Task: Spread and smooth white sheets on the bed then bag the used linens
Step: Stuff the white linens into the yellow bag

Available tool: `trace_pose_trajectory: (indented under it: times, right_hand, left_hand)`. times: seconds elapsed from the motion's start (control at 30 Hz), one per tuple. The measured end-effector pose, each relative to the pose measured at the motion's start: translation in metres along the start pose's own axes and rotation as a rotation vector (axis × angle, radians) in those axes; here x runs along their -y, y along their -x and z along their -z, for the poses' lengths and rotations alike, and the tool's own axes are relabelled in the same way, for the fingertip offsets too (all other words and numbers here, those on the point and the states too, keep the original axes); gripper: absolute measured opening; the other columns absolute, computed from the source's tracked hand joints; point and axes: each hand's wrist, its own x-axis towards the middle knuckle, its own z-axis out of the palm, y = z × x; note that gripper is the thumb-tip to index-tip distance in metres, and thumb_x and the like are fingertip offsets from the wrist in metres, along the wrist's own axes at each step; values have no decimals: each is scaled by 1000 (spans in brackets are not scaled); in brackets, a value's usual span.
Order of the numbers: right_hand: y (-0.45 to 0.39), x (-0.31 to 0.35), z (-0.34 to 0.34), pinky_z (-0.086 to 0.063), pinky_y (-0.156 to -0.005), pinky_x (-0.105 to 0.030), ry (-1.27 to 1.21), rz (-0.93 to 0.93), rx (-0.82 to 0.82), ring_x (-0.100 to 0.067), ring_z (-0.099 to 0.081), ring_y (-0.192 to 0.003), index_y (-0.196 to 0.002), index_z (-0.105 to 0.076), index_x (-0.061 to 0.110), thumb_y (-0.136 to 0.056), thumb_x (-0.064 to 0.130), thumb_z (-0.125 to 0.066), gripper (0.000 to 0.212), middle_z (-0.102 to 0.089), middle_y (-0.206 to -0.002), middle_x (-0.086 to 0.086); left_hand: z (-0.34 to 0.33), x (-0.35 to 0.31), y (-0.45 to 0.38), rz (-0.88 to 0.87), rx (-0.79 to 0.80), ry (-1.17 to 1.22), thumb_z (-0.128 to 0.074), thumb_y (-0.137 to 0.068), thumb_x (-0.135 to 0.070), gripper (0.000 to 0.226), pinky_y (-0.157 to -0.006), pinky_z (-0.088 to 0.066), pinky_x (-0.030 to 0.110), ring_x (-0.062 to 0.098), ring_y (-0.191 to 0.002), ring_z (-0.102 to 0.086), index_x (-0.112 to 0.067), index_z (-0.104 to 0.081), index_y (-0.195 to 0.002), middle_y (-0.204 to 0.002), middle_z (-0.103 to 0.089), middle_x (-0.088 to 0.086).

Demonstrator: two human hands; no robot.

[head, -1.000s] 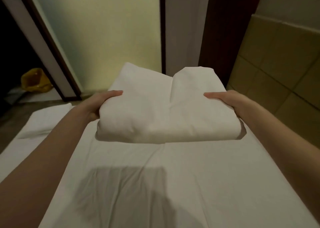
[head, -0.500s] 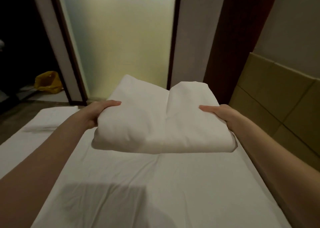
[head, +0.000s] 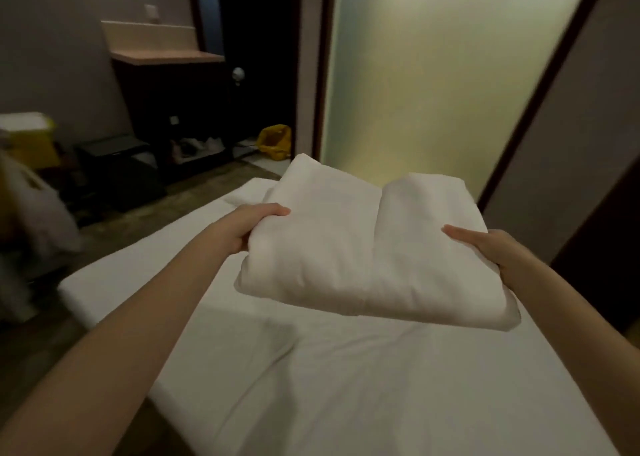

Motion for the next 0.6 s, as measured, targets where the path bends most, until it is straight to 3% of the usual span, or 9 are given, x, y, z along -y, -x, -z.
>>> trace_pose_trajectory:
  times: [0.13,0.23,0.33,0.4,0.47,0.6]
  right_hand:
    - [-10,21,-70,-45,-56,-32,5,68,98,-25,-61,-70,-99,-62,1,-79,23,-76,33,-65,-81,-9]
    - [-13,34,-133,-45,-58,-33,0,75,184,-25,-61,-73,-101,-61,4,-78,24,-77,34,-65,-85,-8]
    - [-18,41,-201,-51,-72,-38,21,65,244,-29,-64,-86,-114,-61,3,-73,30,-80,53,-67,-98,-11]
    - [-20,48,-246,-51,-83,-42,31,63,264,-31,-63,-93,-121,-58,2,-72,33,-81,63,-66,-108,-13]
    - [-20,54,-287,-50,-75,-39,42,61,280,-29,-63,-90,-125,-56,1,-71,35,-82,69,-65,-111,-13]
    - [-25,63,-356,-44,-58,-32,37,60,299,-24,-61,-81,-125,-56,1,-73,36,-80,68,-65,-98,-9]
  left_hand:
    - [67,13,11,2,-115,57,-82,-64,-40,77,-92,-50,43,29,-106,-63,-14,-54,-130,-117,-66,9]
    - [126,22,17,15,-187,87,-87,-53,-41,90,-86,-52,42,28,-106,-63,-13,-54,-132,-119,-66,9]
    - [189,26,19,18,-245,78,-90,-50,-41,96,-73,-50,39,28,-104,-61,-12,-52,-132,-121,-63,9]
    - [228,27,21,26,-281,83,-86,-63,-39,79,-74,-48,40,27,-99,-60,-10,-51,-128,-116,-62,9]
    - [267,28,20,44,-283,90,-84,-61,-39,78,-85,-47,44,29,-102,-59,-12,-52,-127,-116,-62,9]
    - [338,29,10,50,-292,73,-91,-32,-48,115,-101,-43,54,34,-112,-57,-15,-50,-134,-124,-60,11]
